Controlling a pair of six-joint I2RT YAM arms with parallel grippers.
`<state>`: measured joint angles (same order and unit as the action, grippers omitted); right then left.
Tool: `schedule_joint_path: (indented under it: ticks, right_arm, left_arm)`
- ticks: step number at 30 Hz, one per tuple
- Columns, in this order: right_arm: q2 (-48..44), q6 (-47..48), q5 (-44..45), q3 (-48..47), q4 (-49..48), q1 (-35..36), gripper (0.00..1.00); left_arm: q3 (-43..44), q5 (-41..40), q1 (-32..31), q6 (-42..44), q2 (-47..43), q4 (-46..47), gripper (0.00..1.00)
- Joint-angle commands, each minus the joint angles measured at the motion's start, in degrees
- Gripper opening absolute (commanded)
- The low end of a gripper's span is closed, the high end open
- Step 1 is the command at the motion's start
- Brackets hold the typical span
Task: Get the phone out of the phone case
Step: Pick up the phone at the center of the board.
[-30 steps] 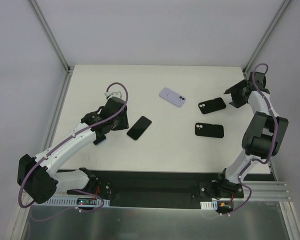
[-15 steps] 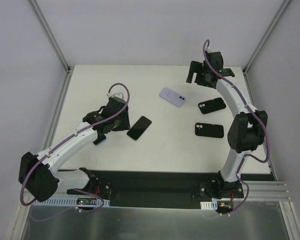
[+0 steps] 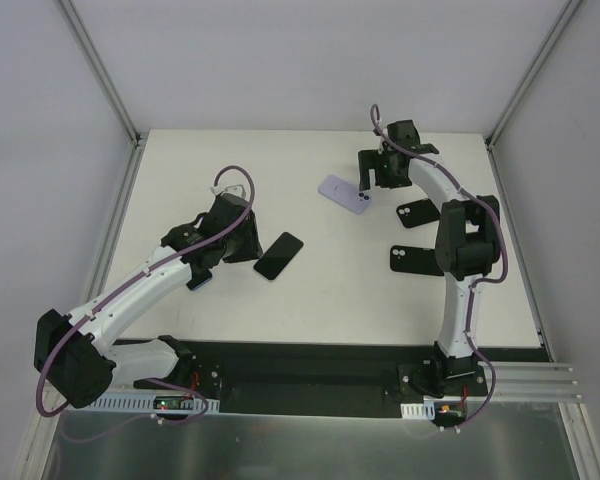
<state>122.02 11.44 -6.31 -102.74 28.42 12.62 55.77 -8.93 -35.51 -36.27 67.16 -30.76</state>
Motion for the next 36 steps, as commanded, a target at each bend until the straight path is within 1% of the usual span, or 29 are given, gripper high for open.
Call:
schedule_joint_path:
  ticks: [1,7,10,12,14,18,21,25,28,32,34,35,36]
  right_arm:
    - [0.41,7.89,1.04,-0.70,-4.17,2.06,0.96]
    - [7.26,6.67,-1.86,-9.48,-0.57,2.14,0.96]
    - [12.71,5.44,-4.41,-17.04,5.82,2.41,0.96]
    - [15.96,5.35,-4.68,-21.16,8.13,3.28,0.96]
    - [17.11,5.43,-5.03,-21.71,9.45,4.16,0.96]
    - [16.68,5.78,-5.82,-20.23,11.21,5.22,0.96]
    - [14.40,6.48,-5.65,-15.58,10.78,6.01,0.96]
    - [10.27,7.10,-3.37,-5.40,6.31,7.33,0.96]
    - [8.59,7.98,-1.35,-3.52,7.25,8.82,0.96]
    - [7.36,8.77,4.88,-0.71,7.52,11.80,0.96]
    - [7.45,9.21,5.95,-0.36,7.96,12.86,0.96]
    - [7.97,9.21,9.26,-0.44,8.22,13.65,0.96]
    - [8.41,9.04,10.08,-0.88,8.49,13.92,0.96]
  left_arm:
    - [0.66,2.16,0.70,0.50,0.34,-0.26,0.40]
    - [-0.22,3.83,0.70,0.50,1.05,-0.35,0.41]
    - [-0.92,3.83,0.70,0.68,0.78,-0.44,0.42]
    - [-1.10,4.00,0.70,0.85,0.70,-0.44,0.42]
    - [-1.19,4.09,0.70,0.94,0.70,-0.52,0.42]
    - [-1.28,4.18,0.70,1.03,0.87,-0.53,0.42]
    - [-1.36,4.45,0.70,1.03,1.48,-0.44,0.42]
    - [-1.01,5.15,0.70,1.12,2.63,-0.35,0.42]
    - [-0.75,5.59,0.70,1.38,3.16,-0.44,0.42]
    - [-0.75,5.50,0.70,1.38,3.07,-0.44,0.42]
    - [-0.92,5.50,0.79,1.47,2.98,-0.44,0.42]
    - [-1.01,5.50,0.70,1.47,2.72,-0.44,0.42]
    - [-1.36,5.15,0.70,1.38,2.63,-0.44,0.42]
